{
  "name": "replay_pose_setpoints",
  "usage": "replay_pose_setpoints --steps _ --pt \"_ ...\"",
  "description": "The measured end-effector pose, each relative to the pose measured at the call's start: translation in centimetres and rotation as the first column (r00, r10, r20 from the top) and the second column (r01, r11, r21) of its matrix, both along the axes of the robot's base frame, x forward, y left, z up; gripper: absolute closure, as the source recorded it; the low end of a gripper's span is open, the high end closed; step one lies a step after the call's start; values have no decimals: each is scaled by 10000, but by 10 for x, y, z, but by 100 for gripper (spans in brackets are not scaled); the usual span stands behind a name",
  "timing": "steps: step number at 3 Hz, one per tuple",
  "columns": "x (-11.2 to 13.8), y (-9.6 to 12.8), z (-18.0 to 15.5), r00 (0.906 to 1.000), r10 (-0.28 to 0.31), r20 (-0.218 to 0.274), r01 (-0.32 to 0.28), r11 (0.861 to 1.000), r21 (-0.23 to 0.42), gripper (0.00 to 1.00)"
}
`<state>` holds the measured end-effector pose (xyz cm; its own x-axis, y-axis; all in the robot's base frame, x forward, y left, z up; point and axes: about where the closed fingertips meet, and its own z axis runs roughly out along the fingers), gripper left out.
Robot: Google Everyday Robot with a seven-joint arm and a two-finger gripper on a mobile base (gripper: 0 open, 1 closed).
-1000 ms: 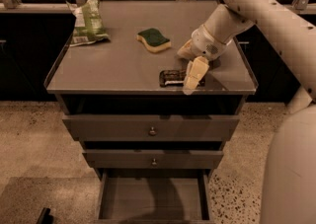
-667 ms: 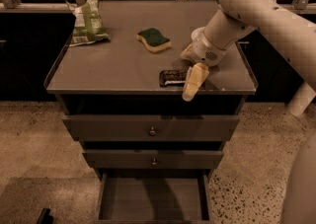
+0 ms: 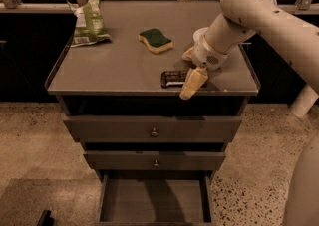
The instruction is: Place rxbar chocolate into bottom drawer
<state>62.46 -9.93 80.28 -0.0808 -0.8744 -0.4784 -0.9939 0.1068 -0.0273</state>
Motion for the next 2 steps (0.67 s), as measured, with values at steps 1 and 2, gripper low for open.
replay_pose_setpoints --steps 1,2 --pt "0 0 0 10000 0 0 0 10000 0 64" --pt "-3 2 8 9999 104 20 -104 9999 0 89"
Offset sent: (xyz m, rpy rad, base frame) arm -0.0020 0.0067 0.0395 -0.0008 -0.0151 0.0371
